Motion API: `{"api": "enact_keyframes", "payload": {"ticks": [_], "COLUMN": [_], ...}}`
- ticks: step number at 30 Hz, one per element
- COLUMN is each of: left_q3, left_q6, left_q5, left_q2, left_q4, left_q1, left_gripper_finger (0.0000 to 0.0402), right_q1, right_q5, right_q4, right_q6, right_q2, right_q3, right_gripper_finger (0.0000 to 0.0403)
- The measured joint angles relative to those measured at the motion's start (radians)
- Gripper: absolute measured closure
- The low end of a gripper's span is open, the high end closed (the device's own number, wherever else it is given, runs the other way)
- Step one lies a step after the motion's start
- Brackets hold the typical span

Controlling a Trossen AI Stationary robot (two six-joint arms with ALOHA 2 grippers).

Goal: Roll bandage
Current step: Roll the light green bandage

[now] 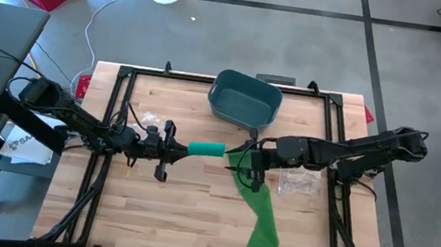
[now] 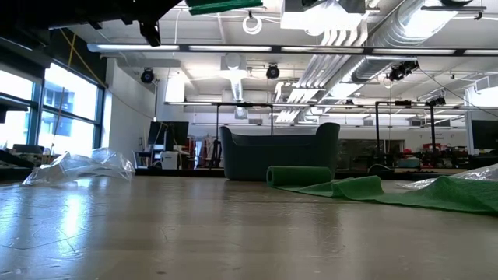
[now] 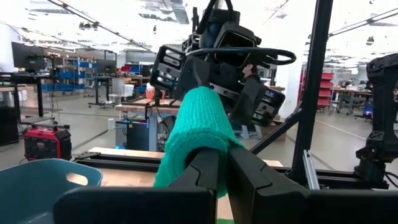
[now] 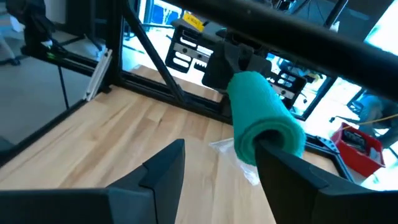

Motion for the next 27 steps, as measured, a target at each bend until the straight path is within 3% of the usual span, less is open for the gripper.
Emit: {"api": "enact_keyframes", "payload": {"ticks": [17, 21, 27], "left_q3": [0.0, 0.0, 0.0], "left_q6": [0.0, 0.0, -0.002], "left_q5": [0.0, 0.001, 0.001], "left_q2": [0.0, 0.0, 0.0], "left_q4": [0.006, 0.003, -0.001], "left_q1": [0.0, -0.001, 0.0], "left_gripper_finger": [0.0392, 0.0392, 0.0392], "right_q1": [-0.051, -0.057, -0.061], "right_q5": [-0.031, -0.035, -0.035], "right_q4": [0.117, 0.127, 0.128], "right_q6": [0.106, 0.106, 0.106], "right_q2": [0.069, 0.069, 0.07], "right_q3": [0.0, 0.0, 0.0], "right_gripper_finger": [0.0221, 0.0253, 0.0334]}}
